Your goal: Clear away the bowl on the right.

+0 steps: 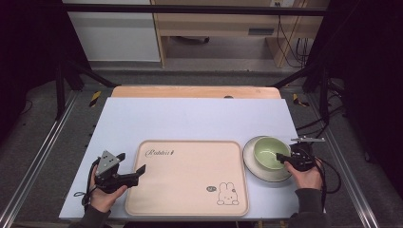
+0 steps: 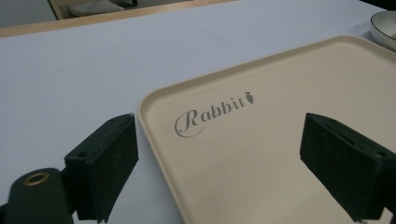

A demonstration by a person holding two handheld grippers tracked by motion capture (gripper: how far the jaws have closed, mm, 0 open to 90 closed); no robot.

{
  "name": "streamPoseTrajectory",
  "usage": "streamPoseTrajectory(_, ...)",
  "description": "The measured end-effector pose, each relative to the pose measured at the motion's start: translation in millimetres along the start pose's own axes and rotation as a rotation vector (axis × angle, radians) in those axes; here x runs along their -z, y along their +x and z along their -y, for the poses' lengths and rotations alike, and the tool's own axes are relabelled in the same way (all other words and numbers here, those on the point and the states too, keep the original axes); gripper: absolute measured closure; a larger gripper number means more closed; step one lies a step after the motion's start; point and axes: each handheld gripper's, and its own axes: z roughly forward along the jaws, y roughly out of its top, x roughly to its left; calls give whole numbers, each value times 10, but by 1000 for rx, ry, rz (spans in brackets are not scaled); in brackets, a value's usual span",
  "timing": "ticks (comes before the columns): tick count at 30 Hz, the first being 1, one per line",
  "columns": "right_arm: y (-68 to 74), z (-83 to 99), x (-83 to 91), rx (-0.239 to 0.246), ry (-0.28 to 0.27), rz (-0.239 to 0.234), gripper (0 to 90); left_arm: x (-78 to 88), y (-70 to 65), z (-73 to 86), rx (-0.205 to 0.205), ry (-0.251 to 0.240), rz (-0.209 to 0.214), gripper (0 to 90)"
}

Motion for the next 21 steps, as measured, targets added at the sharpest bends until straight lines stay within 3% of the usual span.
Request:
streamPoseTrajectory(7,-32,-15,-26,-15,23,3,737,-8,-3,3,-1,6,1,112)
streamPoseTrajectory(21,-61,-52,-47,-68,47,-7,794,-15,2,5,0,9,2,113)
